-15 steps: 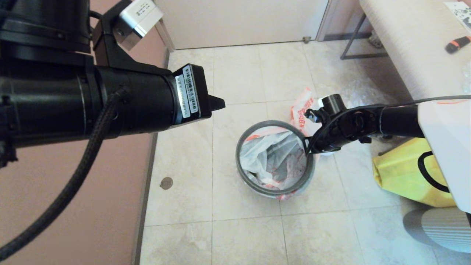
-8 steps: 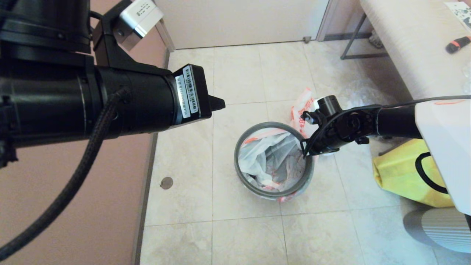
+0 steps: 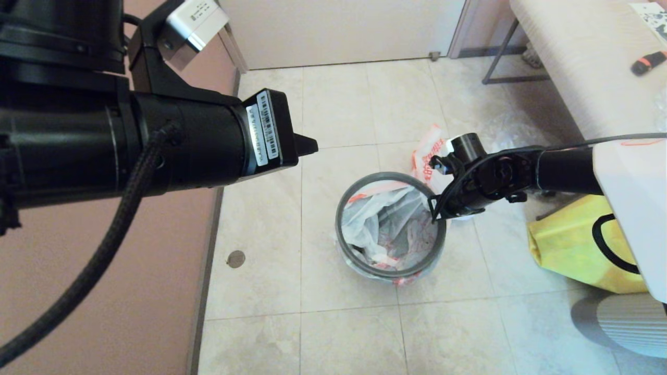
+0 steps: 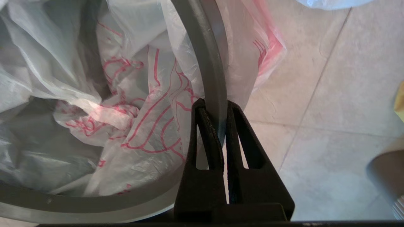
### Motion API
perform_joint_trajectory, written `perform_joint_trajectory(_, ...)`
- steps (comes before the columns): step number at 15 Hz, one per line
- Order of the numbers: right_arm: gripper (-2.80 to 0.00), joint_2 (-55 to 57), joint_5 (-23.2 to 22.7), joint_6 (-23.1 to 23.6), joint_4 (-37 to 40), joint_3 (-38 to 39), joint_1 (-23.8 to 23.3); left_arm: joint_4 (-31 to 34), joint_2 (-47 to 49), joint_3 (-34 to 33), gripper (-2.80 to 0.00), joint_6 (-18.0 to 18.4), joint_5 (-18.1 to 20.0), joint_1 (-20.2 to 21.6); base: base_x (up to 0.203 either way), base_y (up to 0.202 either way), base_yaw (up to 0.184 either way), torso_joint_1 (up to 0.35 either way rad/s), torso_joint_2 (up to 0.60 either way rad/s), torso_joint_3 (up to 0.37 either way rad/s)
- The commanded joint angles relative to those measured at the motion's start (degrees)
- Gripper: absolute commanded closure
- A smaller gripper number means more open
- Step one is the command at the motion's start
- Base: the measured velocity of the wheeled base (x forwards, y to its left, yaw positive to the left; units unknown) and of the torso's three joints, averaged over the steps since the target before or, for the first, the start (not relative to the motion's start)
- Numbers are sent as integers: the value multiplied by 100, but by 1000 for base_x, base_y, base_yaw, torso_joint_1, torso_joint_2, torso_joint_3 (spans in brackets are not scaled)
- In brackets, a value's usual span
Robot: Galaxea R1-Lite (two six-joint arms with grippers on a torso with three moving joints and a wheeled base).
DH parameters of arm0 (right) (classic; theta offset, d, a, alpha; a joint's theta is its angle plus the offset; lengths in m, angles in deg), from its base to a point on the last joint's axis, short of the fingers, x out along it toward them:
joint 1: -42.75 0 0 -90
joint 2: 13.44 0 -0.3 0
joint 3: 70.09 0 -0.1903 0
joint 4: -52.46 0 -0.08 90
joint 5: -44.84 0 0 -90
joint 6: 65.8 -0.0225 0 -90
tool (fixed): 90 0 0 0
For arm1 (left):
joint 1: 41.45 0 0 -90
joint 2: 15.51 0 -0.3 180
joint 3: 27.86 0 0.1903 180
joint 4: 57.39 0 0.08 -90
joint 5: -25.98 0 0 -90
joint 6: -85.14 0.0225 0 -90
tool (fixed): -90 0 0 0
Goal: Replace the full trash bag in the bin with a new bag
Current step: Place the trash can ring on the trash can
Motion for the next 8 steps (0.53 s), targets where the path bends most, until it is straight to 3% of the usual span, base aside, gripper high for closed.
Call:
perform_joint_trajectory(1,0,21,20,7,101,15,-12,6,-5,8,0,-17,-10,1,0,0,0,0,0,0)
perform_joint_trajectory(4,0,170,298,83,110,-20,-12,6,-23,8,0,-17,-10,1,0,0,0,0,0,0)
perform_joint_trajectory(8,0,137,307,150,17,-46,20,-3,-14,8,0,-17,-10,1,0,0,0,0,0,0)
